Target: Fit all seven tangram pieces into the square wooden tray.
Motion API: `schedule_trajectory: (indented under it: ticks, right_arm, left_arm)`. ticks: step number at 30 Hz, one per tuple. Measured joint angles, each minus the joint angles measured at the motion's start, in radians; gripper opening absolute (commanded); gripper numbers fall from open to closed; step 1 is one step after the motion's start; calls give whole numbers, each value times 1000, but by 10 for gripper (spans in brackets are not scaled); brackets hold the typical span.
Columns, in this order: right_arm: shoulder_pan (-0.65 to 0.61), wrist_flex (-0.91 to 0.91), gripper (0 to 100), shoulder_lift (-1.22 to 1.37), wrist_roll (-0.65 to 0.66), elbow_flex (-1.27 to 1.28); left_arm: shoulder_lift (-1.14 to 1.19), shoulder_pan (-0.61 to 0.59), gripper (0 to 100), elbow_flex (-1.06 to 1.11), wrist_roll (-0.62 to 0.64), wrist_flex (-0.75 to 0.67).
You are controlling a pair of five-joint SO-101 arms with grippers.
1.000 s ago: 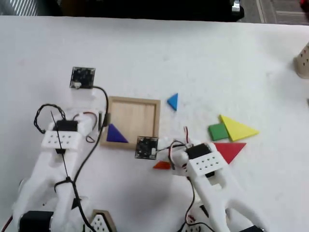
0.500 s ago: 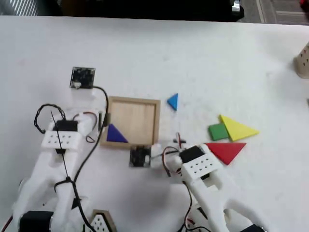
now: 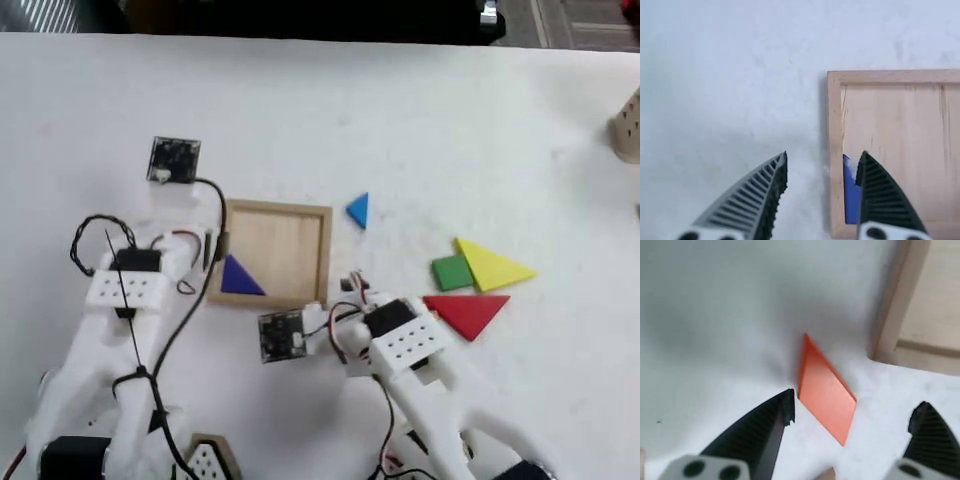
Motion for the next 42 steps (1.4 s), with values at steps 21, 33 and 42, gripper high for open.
schedule_trajectory:
  ticks: [21,33,42]
  right_arm:
    - [120,-123,59,229,-78,-87]
    - [150,-140,296,230,-176,-84]
    - [199,-141,325,232,-160,-84]
  left_arm:
    - [0,0,234,0,-6,0]
    - [0,0,234,0,-6,0]
    - [0,0,234,0,-6,0]
